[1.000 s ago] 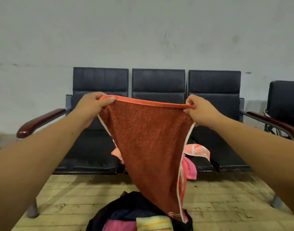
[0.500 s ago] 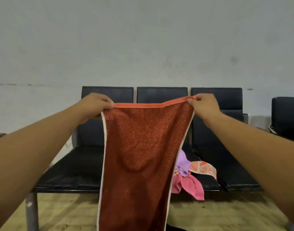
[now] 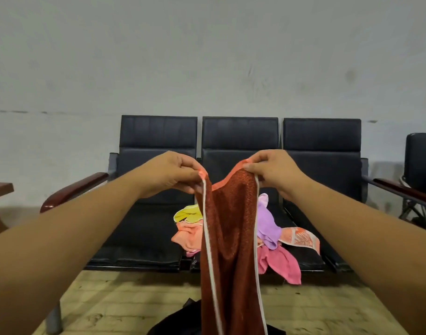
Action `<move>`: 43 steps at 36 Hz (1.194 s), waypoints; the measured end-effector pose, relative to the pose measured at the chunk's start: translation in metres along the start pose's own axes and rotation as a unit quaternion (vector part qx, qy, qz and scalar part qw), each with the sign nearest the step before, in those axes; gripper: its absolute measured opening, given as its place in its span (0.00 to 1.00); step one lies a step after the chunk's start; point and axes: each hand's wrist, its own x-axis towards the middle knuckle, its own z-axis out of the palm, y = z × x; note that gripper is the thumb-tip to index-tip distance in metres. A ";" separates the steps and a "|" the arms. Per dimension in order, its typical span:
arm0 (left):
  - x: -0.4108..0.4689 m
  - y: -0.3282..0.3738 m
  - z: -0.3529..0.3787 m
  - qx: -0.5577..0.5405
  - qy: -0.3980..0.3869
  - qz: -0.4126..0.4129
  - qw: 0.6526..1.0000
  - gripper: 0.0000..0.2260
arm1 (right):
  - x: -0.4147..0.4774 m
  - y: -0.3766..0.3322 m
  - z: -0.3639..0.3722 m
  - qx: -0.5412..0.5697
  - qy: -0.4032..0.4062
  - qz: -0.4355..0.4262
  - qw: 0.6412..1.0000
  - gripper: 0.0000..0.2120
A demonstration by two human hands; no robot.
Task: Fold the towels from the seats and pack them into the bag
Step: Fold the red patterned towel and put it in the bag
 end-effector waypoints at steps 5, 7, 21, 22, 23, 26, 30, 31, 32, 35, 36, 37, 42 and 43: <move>0.010 0.004 0.020 0.082 0.060 0.042 0.994 0.08 | -0.006 -0.005 0.022 0.017 0.015 -0.066 0.998 0.07; 0.015 0.003 0.026 0.083 0.087 0.045 0.992 0.10 | -0.010 -0.007 0.029 0.012 0.010 -0.101 0.995 0.08; 0.021 -0.005 0.043 0.095 0.117 0.048 0.987 0.07 | -0.028 0.005 0.037 0.007 -0.059 -0.101 0.993 0.09; 0.022 -0.006 0.044 0.096 0.117 0.047 0.987 0.08 | -0.028 0.006 0.037 -0.014 -0.054 -0.110 0.992 0.08; 0.022 -0.006 0.045 0.092 0.118 0.044 0.988 0.08 | -0.027 0.008 0.037 -0.024 -0.053 -0.112 0.992 0.06; 0.022 -0.006 0.046 0.076 0.114 0.028 0.990 0.09 | -0.024 0.011 0.035 -0.037 -0.059 -0.101 0.992 0.04; 0.019 -0.012 0.042 0.112 0.030 -0.023 0.993 0.14 | -0.022 0.015 0.028 -0.008 -0.029 -0.064 0.997 0.05; 0.018 -0.015 0.040 0.132 0.003 -0.043 0.990 0.14 | -0.020 0.016 0.025 -0.004 -0.021 -0.054 0.998 0.06; 0.017 -0.020 0.037 0.154 -0.018 -0.062 0.986 0.14 | -0.019 0.016 0.021 0.000 -0.016 -0.044 0.999 0.07; 0.009 -0.036 0.024 0.219 -0.074 -0.105 0.967 0.10 | -0.017 0.021 0.008 0.017 -0.022 -0.023 0.999 0.10; 0.007 -0.041 0.020 0.239 -0.087 -0.111 0.961 0.09 | -0.017 0.022 0.004 0.007 -0.026 -0.023 0.999 0.11; 0.007 -0.044 0.017 0.255 -0.086 -0.114 0.956 0.08 | -0.018 0.025 0.002 -0.017 -0.031 -0.024 0.999 0.11; 0.013 -0.036 0.012 0.292 0.012 -0.077 0.953 0.07 | -0.019 0.038 0.000 -0.105 -0.011 -0.011 0.994 0.10; 0.016 -0.031 0.011 0.285 0.032 -0.065 0.956 0.06 | -0.017 0.039 -0.001 -0.089 -0.002 -0.002 0.996 0.10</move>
